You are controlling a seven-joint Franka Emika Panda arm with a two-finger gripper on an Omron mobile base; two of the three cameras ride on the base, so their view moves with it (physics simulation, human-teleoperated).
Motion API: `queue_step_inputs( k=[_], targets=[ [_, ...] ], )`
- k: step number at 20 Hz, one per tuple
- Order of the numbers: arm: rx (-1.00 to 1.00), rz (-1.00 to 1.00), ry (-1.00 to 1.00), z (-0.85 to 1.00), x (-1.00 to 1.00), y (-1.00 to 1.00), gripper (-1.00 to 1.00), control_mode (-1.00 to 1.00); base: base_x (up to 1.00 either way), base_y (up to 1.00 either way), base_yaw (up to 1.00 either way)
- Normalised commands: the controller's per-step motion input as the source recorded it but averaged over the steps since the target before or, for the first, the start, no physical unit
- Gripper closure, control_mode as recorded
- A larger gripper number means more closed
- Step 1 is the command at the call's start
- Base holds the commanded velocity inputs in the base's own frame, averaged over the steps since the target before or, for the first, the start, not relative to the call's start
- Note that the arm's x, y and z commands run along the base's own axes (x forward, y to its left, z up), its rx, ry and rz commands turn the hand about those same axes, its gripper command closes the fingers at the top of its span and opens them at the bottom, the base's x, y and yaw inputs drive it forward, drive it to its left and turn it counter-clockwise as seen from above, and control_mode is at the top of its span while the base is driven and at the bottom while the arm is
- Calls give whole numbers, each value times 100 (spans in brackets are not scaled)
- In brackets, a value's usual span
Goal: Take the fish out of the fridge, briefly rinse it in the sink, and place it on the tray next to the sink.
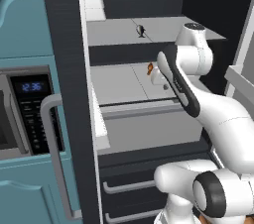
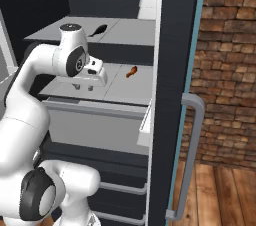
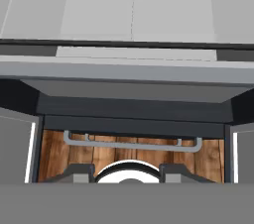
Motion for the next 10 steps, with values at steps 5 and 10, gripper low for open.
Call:
queue_step_inputs(
  k=[5, 10],
  targets=[
    [7, 0, 0, 0, 0, -11, -100, -100, 0, 0, 0],
    [7, 0, 0, 0, 0, -11, -100, -100, 0, 0, 0]
  ],
)
